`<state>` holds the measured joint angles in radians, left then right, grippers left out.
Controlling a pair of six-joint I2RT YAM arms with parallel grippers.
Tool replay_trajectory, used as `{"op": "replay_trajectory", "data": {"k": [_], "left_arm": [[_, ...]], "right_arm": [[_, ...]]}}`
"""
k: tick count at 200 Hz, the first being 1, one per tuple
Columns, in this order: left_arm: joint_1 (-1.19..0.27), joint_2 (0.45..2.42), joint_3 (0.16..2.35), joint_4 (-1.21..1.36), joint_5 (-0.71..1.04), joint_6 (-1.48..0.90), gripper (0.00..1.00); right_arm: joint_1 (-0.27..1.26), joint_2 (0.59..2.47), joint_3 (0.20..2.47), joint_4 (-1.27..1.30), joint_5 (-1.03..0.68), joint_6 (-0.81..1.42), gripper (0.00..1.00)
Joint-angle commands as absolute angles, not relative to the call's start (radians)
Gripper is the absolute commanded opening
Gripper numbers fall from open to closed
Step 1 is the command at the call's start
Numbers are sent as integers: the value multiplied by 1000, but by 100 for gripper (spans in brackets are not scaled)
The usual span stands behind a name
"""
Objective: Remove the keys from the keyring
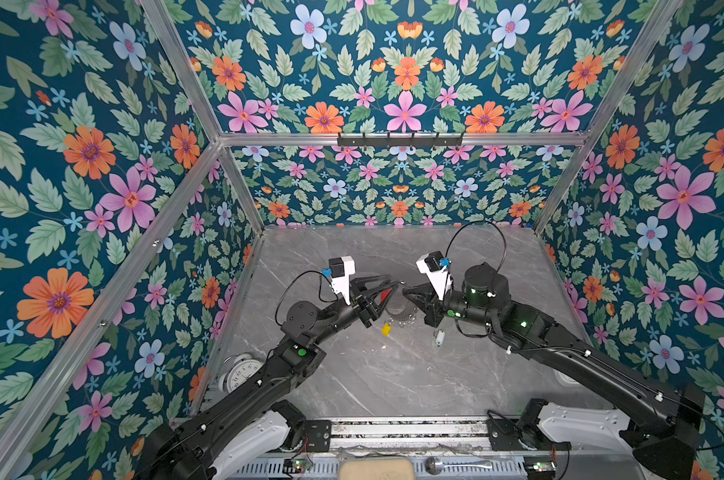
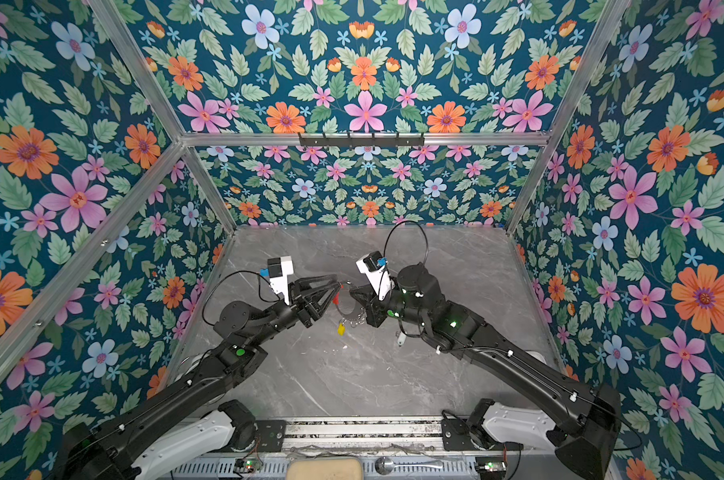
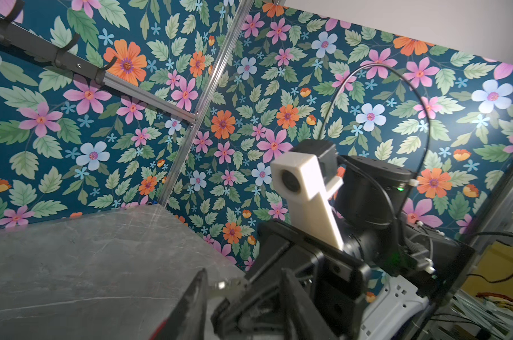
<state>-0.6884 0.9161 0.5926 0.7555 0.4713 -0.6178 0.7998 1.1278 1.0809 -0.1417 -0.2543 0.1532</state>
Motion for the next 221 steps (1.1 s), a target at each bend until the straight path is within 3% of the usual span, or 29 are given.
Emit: {"op": "replay_trajectory", "data": {"k": [1, 50, 77, 139, 184, 221], "left_arm": [[-679, 887, 591, 715, 510, -597, 50], [-594, 919, 585, 719, 740, -710, 54], [-567, 972, 590, 811, 839, -795, 54], [-571, 1075, 620, 976, 999, -917, 50], [-593, 1104, 631, 1011, 1047, -950, 39], [-607, 1109, 629, 1022, 1032, -950, 21]], "right_arm": [[729, 1090, 1085, -193, -441, 171, 0], [533, 1004, 1032, -124, -866, 253, 0], [515, 1013, 1046, -109, -984, 272, 0], [515, 1052, 1052, -43, -953, 319, 0], [515, 1087, 1073, -32, -904, 320, 0], [515, 1121, 1098, -30, -880, 326, 0]]}}
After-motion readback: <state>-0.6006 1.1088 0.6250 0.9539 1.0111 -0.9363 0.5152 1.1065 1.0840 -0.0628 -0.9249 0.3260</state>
